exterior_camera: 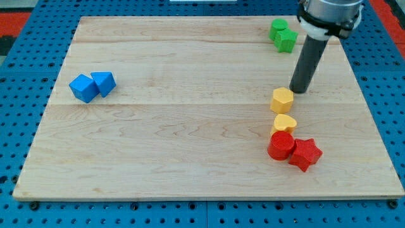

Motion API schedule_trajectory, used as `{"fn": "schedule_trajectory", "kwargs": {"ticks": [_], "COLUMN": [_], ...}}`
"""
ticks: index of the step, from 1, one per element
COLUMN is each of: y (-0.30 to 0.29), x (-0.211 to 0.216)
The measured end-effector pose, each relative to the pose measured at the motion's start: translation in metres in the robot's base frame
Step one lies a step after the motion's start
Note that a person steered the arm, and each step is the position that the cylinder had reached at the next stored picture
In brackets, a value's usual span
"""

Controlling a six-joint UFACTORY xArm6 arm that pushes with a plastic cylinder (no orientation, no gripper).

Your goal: Slide the green star towards the yellow hexagon

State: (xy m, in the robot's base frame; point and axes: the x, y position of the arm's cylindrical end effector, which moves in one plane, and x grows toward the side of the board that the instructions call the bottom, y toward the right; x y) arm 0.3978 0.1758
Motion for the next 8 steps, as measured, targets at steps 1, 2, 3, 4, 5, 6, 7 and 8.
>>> {"fn": "schedule_trajectory", "kwargs": {"ticks": [1,2,3,4,5,6,7,8], "y": [-0.060,-0.061,-0.024,-0.015,0.023,0.107,0.138,0.099], "x": [-0.013,0.029,0.052,0.052,-0.039,-0.116,-0.190,-0.206]}}
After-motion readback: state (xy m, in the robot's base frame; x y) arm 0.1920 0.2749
